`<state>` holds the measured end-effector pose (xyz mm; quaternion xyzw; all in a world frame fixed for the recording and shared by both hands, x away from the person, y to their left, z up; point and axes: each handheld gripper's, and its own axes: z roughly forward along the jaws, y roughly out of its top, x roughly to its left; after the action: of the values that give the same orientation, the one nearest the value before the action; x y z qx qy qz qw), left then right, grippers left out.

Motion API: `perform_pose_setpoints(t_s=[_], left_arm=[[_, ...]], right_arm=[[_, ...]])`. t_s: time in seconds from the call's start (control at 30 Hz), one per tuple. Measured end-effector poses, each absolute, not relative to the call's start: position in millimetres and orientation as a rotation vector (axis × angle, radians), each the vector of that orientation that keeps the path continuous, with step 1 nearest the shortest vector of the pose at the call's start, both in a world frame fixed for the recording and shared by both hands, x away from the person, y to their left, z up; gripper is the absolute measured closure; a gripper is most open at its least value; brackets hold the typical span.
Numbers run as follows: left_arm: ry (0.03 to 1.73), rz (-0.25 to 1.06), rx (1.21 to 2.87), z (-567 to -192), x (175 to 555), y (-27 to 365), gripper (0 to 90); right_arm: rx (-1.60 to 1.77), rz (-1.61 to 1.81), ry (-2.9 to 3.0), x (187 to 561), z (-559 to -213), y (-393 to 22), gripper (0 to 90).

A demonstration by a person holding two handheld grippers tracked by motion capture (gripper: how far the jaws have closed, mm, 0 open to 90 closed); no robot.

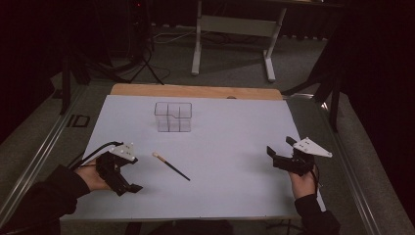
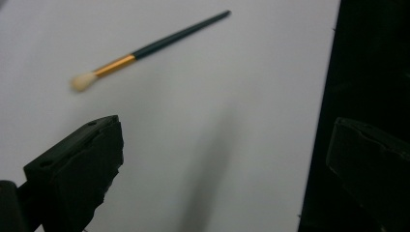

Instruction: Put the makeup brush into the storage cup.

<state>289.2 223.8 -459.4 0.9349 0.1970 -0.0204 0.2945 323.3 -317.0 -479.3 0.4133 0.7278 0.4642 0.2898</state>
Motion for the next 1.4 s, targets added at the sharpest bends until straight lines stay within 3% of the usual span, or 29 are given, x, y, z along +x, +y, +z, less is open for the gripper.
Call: perform_pose_setpoints(t_s=[0.63,1.4], left_arm=[[0.368,-0.124,2.653,-462,295,196,0.0],[0.138,-0.089,2.733,-463,306,159,0.0]], right_arm=[[1.087,1.228,1.972,325,-480,-316,13.8],[1.072,1.231,1.994,326,-482,-313,14.0]])
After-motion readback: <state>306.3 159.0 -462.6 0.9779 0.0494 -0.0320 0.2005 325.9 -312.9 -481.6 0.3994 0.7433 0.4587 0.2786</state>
